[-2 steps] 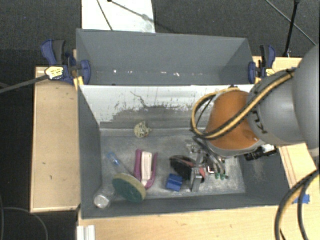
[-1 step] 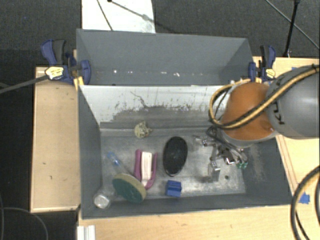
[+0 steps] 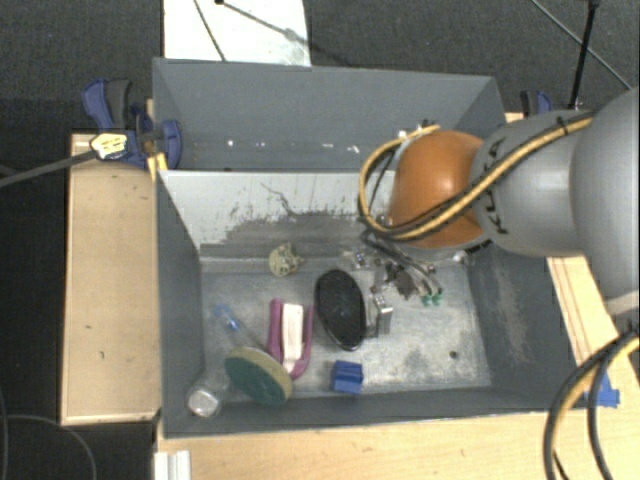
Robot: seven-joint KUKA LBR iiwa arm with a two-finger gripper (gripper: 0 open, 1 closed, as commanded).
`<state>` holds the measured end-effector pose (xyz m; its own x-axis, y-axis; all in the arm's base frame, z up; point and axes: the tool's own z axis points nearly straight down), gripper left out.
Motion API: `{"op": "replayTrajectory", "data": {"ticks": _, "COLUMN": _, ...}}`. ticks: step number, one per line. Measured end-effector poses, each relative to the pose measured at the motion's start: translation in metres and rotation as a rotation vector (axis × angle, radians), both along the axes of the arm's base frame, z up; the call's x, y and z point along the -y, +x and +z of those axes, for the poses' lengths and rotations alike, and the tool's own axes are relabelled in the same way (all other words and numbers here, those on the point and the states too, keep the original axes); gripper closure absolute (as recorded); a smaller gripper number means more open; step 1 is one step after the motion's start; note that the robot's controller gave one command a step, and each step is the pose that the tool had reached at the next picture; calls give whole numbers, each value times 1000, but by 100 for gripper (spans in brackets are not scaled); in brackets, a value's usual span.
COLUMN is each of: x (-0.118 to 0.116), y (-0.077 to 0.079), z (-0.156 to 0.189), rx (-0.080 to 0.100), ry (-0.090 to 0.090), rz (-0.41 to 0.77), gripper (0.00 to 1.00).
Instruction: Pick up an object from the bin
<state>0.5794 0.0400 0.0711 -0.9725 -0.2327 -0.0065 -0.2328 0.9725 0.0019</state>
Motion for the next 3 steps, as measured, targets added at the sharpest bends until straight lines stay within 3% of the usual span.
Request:
{"op": "replayTrajectory", "data": {"ticks": 1, "x": -12, "y": -23, "z": 0, "rx": -6, "ry": -1, "rz": -24, "gripper": 0}}
{"op": "replayTrajectory", "data": {"ticks": 2, "x": -10, "y": -23, "z": 0, "rx": -5, "ry": -2, "rz": -26, "gripper": 100}}
{"op": "replayTrajectory", "data": {"ticks": 3, "x": 13, "y": -46, "z": 123, "rx": 3, "ry": -3, "rz": -9, "gripper": 100}}
